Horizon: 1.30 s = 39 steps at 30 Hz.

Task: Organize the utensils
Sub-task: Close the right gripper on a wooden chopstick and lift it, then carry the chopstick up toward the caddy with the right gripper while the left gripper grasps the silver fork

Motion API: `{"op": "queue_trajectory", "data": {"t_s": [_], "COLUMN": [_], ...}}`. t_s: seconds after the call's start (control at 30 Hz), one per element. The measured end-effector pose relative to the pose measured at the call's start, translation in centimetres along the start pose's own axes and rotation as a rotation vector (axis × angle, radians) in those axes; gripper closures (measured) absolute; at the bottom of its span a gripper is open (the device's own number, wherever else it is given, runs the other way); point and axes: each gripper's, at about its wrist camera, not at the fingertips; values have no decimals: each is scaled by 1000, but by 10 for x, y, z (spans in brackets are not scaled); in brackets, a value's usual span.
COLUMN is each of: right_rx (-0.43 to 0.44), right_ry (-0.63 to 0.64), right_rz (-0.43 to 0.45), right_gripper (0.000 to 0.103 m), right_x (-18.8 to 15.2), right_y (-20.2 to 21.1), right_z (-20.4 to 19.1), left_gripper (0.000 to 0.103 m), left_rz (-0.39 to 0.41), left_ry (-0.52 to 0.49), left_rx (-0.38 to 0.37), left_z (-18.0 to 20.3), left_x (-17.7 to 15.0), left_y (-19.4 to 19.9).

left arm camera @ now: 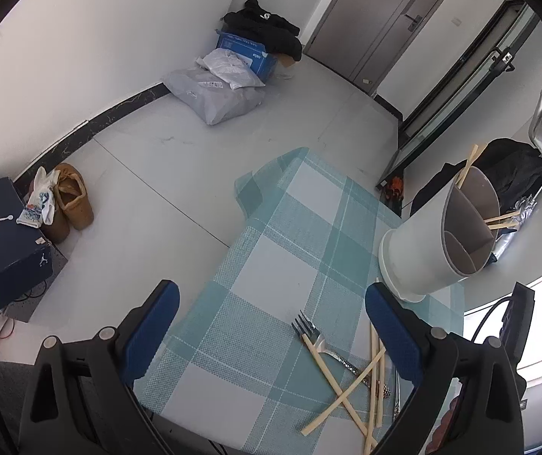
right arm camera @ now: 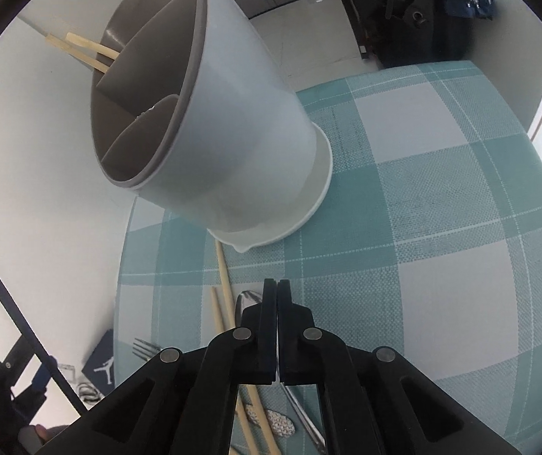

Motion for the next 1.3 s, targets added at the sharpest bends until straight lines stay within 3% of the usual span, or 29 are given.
{"op": "queue_trajectory", "data": {"t_s": [0.1,0.17,0.23,0.4,0.47,0.6,0.97,1.13,1.3], "right_rx": [38,24,30,-5,-8,7,23,64,83], "right_ry": [-5,-23,-36,-24,-40,-51,16,37,56], "right_rz": [-32,-39,-44,-29,-22,13,93,192,284], "right_gripper": [96,85,85,87,97,100,100,101,101], "right_x": [2,4,5,5,-1,1,5,-8,-11], "right_y": [-10,-15,-20,-28,-30,-28,10,48,89], "right_z": [-1,1,0,-8,-19,-17,-6,6,22], "left_gripper": [6,6,6,6,6,6,6,6,6], "left_rz": [4,12,13,2,-2,-6,-10,3,-64], "left_ry": [-4,-9,-12,-12,-14,-15,-16,-102,-175], "left_rx": [9,16,20,21,20,13,24,14,-42], "left_z": [1,2,2,2,2,4,6,23,45], "left_x": [-1,-1,-1,0,1,1,1,-2,-17], "left_y": [1,2,2,0,-1,-2,-4,-3,-12]}}
Point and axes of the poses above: each gripper's, at about its wrist camera, not at the fingertips, and y roughly against the way its jaws point, z to its right, x to its top, and after that the axes turned 5 degrees about -x, right-handed
